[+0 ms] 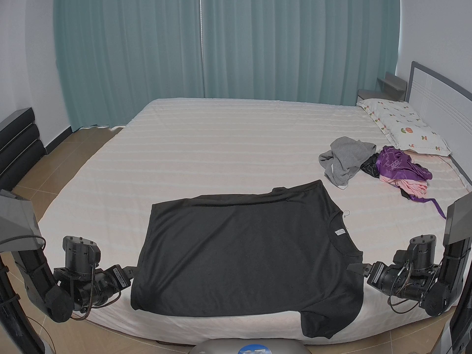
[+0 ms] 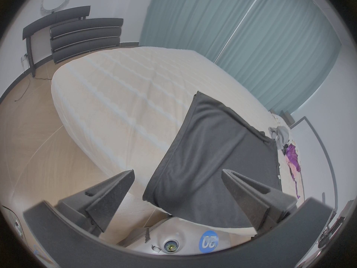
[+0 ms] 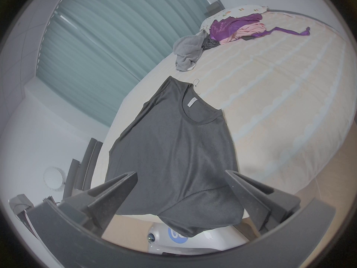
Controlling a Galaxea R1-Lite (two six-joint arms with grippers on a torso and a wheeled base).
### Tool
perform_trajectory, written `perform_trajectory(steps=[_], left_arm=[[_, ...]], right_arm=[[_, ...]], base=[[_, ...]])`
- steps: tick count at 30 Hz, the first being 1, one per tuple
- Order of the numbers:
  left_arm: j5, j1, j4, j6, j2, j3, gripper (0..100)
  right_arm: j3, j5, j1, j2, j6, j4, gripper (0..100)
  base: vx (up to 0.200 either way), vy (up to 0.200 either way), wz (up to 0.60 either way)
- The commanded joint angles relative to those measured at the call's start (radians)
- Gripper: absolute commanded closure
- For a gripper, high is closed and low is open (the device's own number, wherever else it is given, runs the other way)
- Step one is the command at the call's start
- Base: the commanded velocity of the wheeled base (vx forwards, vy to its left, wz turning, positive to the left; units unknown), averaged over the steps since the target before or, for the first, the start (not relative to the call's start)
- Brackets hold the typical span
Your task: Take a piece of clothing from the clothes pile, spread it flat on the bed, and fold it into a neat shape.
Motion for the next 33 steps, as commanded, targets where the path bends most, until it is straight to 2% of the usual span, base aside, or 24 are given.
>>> perform_trajectory(steps=[1,5,6,8,17,19,24,33], left_arm=[[0.0,0.0,0.0,-0.011,-0.03,-0.014,0],[0.0,0.003,0.0,-0.057,-0.018,-0.025,0],[0.0,0.003,0.0,-0.095,-0.015,-0.039,0],[0.0,0.003,0.001,-0.109,-0.015,-0.04,0],[-0.002,0.003,0.0,-0.112,0.001,-0.046,0],[-0.026,0.003,0.0,-0.112,0.005,-0.045,0],[-0.026,-0.002,0.0,-0.112,0.004,-0.043,0],[-0.028,-0.008,0.0,-0.167,0.005,-0.055,0]], right_arm=[[0.017,0.001,-0.01,0.01,0.02,-0.014,0],[0.017,0.001,-0.013,0.013,0.054,-0.031,0],[0.017,0.003,-0.011,0.013,0.057,-0.029,0],[0.017,0.003,-0.011,0.013,0.059,-0.029,0],[0.017,0.001,-0.008,0.03,0.071,-0.029,0],[0.017,0.001,-0.008,0.032,0.071,-0.031,0],[0.017,0.001,-0.007,0.032,0.071,-0.034,0],[0.017,0.001,-0.003,0.032,0.071,-0.034,0]], base=[[0.0,0.0,0.0],[0.0,0.0,0.0],[0.0,0.2,0.0],[0.0,0.2,0.0],[0.0,0.2,0.0],[0.0,0.0,0.0],[0.0,0.0,0.0],[0.0,0.0,0.0]])
